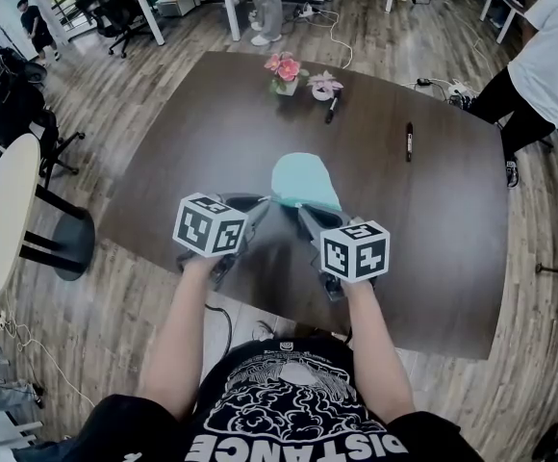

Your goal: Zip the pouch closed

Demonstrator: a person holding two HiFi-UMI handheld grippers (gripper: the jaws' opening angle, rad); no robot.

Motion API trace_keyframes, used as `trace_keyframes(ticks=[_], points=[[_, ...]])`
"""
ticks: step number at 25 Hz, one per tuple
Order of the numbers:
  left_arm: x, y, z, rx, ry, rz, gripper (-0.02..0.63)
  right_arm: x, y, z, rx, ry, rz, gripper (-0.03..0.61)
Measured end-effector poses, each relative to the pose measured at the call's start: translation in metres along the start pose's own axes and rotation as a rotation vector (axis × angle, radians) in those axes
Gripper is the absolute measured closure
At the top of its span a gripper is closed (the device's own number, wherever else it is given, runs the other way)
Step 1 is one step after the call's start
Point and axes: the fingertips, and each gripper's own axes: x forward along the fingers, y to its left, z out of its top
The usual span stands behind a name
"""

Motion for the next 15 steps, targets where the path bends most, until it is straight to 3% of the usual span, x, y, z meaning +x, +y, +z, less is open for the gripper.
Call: trace_keyframes(ticks=[15], points=[[0.0,0.0093,-0.0011,-0.035,-0.011,0.039,0.592,-0.0028,-0.0057,-0.0007,0.005,-0.001,-0.014,0.574]])
